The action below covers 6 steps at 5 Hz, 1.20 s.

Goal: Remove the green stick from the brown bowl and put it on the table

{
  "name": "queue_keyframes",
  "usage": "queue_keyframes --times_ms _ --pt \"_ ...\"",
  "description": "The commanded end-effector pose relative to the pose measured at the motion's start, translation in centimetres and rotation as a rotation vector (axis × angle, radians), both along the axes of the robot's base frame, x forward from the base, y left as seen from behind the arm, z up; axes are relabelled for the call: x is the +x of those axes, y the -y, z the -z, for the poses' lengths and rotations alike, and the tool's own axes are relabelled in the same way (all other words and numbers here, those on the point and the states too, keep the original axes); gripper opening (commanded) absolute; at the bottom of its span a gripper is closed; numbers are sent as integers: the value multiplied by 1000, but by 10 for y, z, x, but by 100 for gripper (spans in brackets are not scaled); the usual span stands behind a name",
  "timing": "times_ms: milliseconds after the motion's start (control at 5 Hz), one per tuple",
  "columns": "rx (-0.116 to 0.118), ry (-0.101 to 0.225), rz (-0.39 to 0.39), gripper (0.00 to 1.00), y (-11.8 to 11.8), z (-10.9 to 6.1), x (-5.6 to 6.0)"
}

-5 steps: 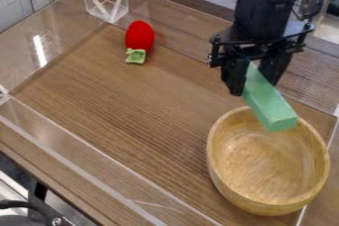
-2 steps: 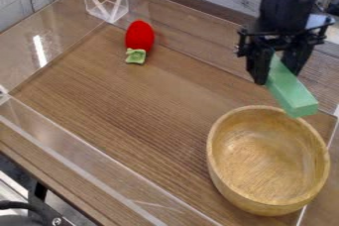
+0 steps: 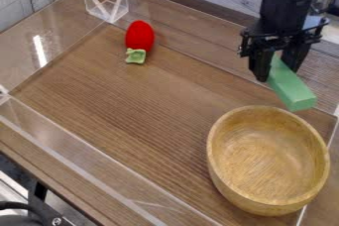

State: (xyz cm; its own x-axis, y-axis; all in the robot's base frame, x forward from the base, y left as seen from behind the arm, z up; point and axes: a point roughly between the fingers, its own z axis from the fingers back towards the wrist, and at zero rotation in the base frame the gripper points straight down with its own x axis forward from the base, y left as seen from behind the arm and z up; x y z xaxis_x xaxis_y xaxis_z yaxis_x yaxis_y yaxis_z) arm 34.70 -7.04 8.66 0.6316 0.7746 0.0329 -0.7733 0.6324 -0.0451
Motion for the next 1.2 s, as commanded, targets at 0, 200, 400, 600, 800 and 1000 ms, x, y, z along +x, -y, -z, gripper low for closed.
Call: queue_keyframes --times_ms 0,200,400,600,800,1000 --pt "-19 76 10 0 -7 -12 19" --pt "-25 77 64 0 -7 2 28" --pt "-33 83 121 0 -8 17 31" --pt "-43 89 174 0 -23 26 28" --pt "-53 90 230 0 -32 34 27" --pt "-60 94 270 0 -21 36 27"
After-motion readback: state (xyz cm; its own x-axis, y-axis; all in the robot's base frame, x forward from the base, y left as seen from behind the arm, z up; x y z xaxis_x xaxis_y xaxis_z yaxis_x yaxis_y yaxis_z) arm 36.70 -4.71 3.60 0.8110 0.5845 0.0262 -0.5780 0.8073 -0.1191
